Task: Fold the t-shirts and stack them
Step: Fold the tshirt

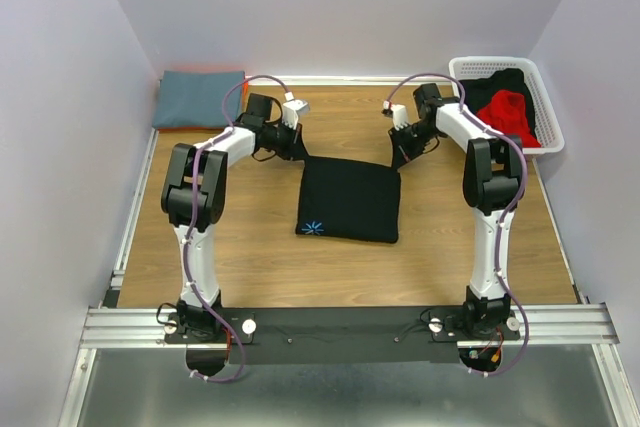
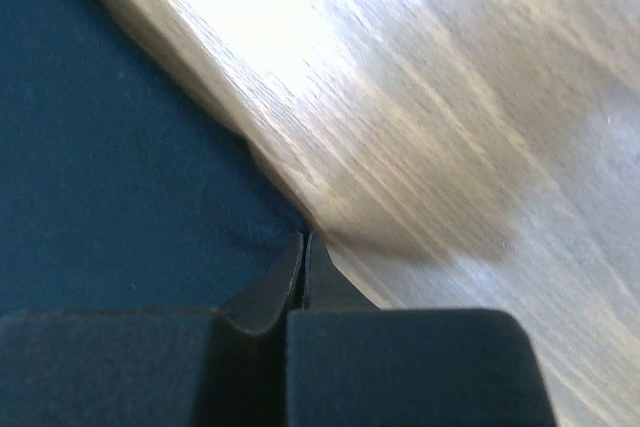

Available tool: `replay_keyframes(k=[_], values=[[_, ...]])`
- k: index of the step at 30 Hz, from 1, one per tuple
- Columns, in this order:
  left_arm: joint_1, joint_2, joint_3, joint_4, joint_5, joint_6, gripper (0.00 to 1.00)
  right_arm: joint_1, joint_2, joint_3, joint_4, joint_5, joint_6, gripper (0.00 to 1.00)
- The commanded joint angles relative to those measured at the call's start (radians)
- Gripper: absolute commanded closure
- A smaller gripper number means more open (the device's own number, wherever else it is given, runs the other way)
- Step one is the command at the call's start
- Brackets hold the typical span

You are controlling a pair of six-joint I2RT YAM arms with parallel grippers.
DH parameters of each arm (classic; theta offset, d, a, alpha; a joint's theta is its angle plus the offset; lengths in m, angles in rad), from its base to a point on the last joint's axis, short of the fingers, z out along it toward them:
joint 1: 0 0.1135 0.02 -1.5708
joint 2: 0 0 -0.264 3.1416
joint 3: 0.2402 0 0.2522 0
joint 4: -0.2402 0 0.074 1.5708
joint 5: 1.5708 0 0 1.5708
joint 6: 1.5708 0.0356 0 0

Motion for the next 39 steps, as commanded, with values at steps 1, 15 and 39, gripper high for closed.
replay_keyframes(k=[1, 15, 39], values=[[0.051, -0.052, 0.005, 0.065, -0.012, -0.023, 1.00, 0.001, -0.006, 0.011, 0.032, 0.082, -0.038, 0.99], [0.058, 0.112, 0.178, 0.090, -0.025, -0.072, 0.76, 0.003, 0.158, 0.292, 0.104, 0.120, 0.095, 0.84], [-0.151, -0.274, -0.570, 0.421, 0.410, -0.521, 0.05, 0.108, -0.233, -0.496, 0.236, -0.593, 0.592, 0.00]])
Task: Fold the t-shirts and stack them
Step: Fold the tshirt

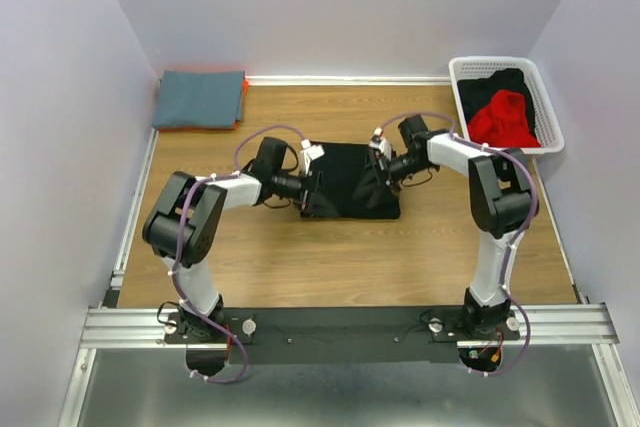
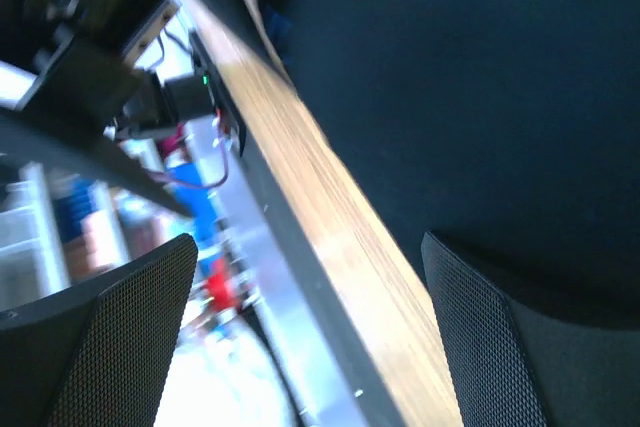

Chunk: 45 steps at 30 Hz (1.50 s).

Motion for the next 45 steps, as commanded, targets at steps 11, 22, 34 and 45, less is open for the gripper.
replay_keyframes(k=[11, 22, 34, 45], values=[[0.153, 0.159, -0.084, 0.041, 0.030, 0.038, 0.05, -0.122, 0.161, -0.065, -0.007, -0.043, -0.103, 0.00], [0.088, 0.008, 0.247, 0.045, -0.064, 0.021, 0.05, -0.128, 0.149, 0.286, -0.078, -0.030, -0.121, 0.00], [0.114, 0.462, 0.466, 0.360, -0.149, -0.309, 0.05, -0.174, 0.484, 0.637, 0.002, 0.145, -0.063, 0.00], [0.202, 0.351, 0.443, 0.397, -0.196, -0.265, 0.04, -0.174, 0.549, 0.844, 0.006, 0.239, -0.109, 0.00]])
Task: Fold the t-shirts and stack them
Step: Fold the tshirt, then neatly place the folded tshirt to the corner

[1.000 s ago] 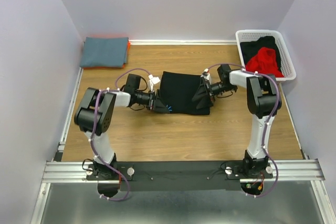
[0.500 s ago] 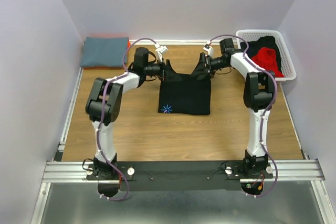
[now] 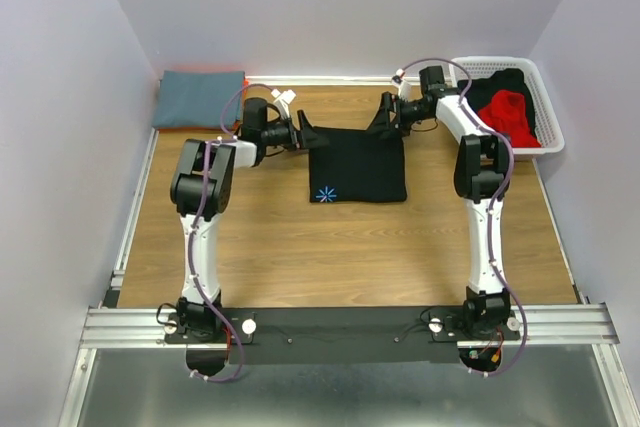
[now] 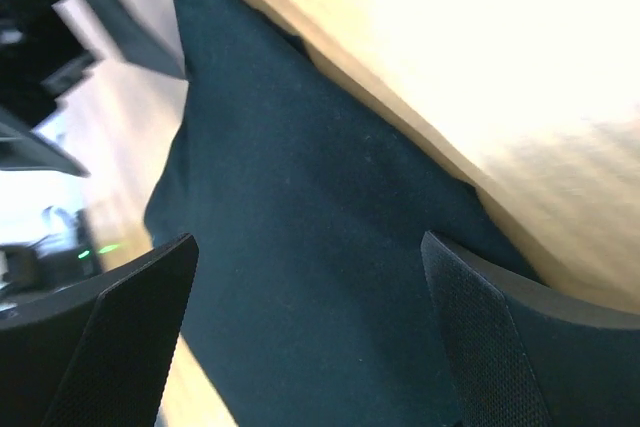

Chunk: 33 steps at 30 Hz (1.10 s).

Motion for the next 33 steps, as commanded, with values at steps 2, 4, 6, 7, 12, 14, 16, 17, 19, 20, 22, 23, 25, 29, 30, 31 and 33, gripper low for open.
replay_keyframes(k=[2, 4, 6, 7, 12, 14, 16, 17, 19, 20, 22, 23, 25, 29, 30, 31, 33], values=[[0.030, -0.258, -0.071, -0.009, -0.086, 0.129, 0.04, -0.005, -0.060, 0.043, 0.020, 0.129, -0.042, 0.00], [0.051, -0.417, -0.102, -0.092, -0.168, 0.251, 0.05, 0.001, -0.120, 0.024, 0.025, 0.123, -0.043, 0.00], [0.074, -0.537, -0.106, -0.156, -0.227, 0.331, 0.04, 0.016, -0.214, -0.022, 0.028, 0.140, -0.080, 0.01], [0.088, -0.568, -0.105, -0.216, -0.247, 0.348, 0.05, 0.030, -0.244, -0.047, 0.028, 0.161, -0.094, 0.01], [0.253, -0.738, -0.113, -0.321, -0.278, 0.379, 0.02, 0.250, -0.456, -0.235, 0.039, 0.515, -0.284, 0.04], [0.309, -0.767, -0.113, -0.345, -0.272, 0.375, 0.02, 0.316, -0.488, -0.284, 0.052, 0.599, -0.321, 0.07], [0.376, -0.786, -0.084, -0.399, -0.251, 0.377, 0.02, 0.379, -0.505, -0.315, 0.060, 0.675, -0.358, 0.10], [0.387, -0.780, -0.056, -0.510, -0.264, 0.425, 0.02, 0.440, -0.505, -0.334, 0.063, 0.748, -0.368, 0.11], [0.404, -0.761, 0.007, -0.657, -0.283, 0.495, 0.02, 0.496, -0.490, -0.342, 0.065, 0.802, -0.370, 0.16], [0.406, -0.772, 0.010, -0.681, -0.312, 0.543, 0.02, 0.545, -0.479, -0.343, 0.065, 0.848, -0.367, 0.21], [0.409, -0.800, -0.045, -0.669, -0.342, 0.554, 0.02, 0.612, -0.447, -0.349, 0.063, 0.903, -0.361, 0.25], [0.407, -0.813, -0.068, -0.661, -0.353, 0.559, 0.02, 0.633, -0.435, -0.351, 0.063, 0.916, -0.356, 0.27], [0.409, -0.838, -0.120, -0.648, -0.363, 0.565, 0.02, 0.675, -0.400, -0.352, 0.062, 0.922, -0.344, 0.34], [0.407, -0.834, -0.162, -0.652, -0.364, 0.560, 0.02, 0.726, -0.366, -0.345, 0.059, 0.970, -0.335, 0.50], [0.407, -0.827, -0.174, -0.649, -0.361, 0.557, 0.02, 0.732, -0.349, -0.343, 0.059, 0.970, -0.332, 0.54], [0.407, -0.823, -0.178, -0.645, -0.358, 0.551, 0.02, 0.740, -0.341, -0.337, 0.057, 0.973, -0.330, 0.56], [0.407, -0.814, -0.188, -0.640, -0.358, 0.548, 0.02, 0.742, -0.318, -0.332, 0.049, 0.980, -0.326, 0.57]])
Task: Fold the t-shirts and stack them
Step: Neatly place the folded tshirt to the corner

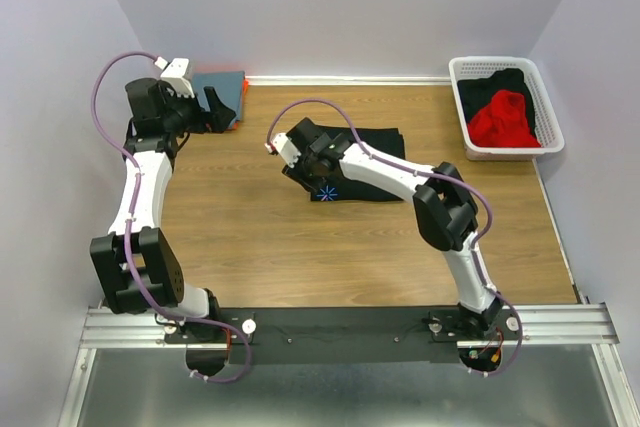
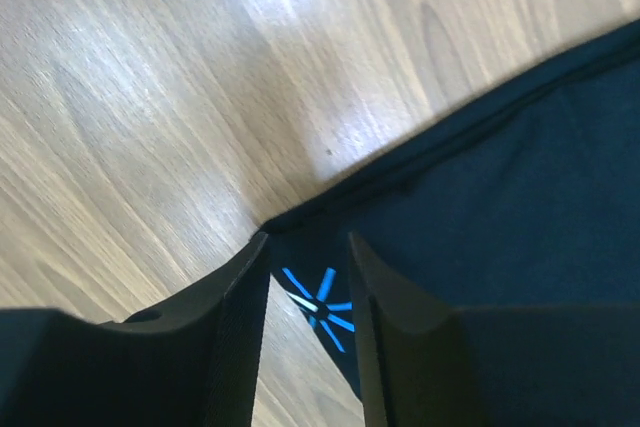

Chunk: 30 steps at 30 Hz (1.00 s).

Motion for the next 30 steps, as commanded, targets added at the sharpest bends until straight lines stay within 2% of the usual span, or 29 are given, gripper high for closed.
replay_keyframes(k=[1, 18, 30], values=[[0.000, -0.003, -0.018, -0.007, -0.021, 0.013, 0.02, 0.016, 0.038, 0.014, -0.019, 0.071, 0.010, 0.57], [-0.001, 0.043, -0.059, 0.021, -0.006, 0.000, 0.02, 0.026, 0.055, -0.009, -0.055, 0.019, 0.053, 0.53], [0.000, 0.049, -0.076, 0.032, 0.002, -0.009, 0.02, 0.051, -0.027, -0.025, -0.061, 0.030, 0.076, 0.55]])
